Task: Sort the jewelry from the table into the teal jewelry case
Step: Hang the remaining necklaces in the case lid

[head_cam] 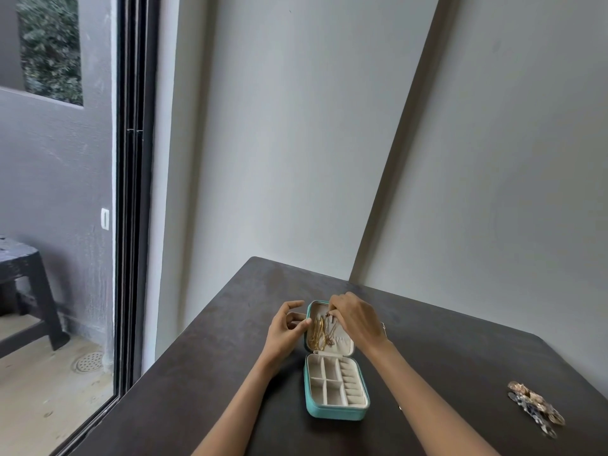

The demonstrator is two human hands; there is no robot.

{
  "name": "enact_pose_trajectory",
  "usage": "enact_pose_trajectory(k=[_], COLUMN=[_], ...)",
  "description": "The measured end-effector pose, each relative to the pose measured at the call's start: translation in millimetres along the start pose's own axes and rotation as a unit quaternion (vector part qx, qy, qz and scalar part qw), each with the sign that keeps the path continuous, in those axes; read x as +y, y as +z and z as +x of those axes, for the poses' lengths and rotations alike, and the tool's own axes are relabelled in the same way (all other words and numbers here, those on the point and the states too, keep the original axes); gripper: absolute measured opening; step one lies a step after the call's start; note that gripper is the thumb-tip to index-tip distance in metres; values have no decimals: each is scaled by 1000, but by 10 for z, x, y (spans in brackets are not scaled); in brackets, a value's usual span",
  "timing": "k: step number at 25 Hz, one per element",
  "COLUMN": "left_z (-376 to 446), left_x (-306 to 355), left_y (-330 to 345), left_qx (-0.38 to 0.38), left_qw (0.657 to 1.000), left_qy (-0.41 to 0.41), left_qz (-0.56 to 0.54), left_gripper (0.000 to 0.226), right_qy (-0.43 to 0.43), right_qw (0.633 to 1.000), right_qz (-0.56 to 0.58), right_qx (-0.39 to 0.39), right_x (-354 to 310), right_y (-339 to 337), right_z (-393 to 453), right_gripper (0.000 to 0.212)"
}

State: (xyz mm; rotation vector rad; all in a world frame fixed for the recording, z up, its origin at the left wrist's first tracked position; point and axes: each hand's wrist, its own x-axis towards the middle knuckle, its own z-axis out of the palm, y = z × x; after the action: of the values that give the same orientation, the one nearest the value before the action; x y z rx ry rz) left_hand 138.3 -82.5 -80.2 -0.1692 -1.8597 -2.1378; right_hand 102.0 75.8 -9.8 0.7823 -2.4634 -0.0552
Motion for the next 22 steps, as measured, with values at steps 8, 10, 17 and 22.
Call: enact_pose_trajectory(k=[8, 10, 17, 22], left_z=[-11, -16, -11, -6], left_x=[-4, 0, -4, 4], left_y=[-1, 0, -4, -6], left_qx=[8, 10, 8, 4], left_qw=[1000, 1000, 1000, 1000], left_qy=[12, 11, 5, 1], left_qz=[3, -2, -5, -20], left_gripper=[31, 30, 29, 30], right_qy=[-26, -31, -45, -50], right_qw=[997, 996, 994, 993], right_qz=[-75, -78, -85, -83], right_qx=[-14, 4, 56, 73], right_x=[-31, -28, 22, 46], right_y=[3, -15, 3, 18], right_z=[-30, -46, -56, -24], right_gripper=[42, 40, 28, 23])
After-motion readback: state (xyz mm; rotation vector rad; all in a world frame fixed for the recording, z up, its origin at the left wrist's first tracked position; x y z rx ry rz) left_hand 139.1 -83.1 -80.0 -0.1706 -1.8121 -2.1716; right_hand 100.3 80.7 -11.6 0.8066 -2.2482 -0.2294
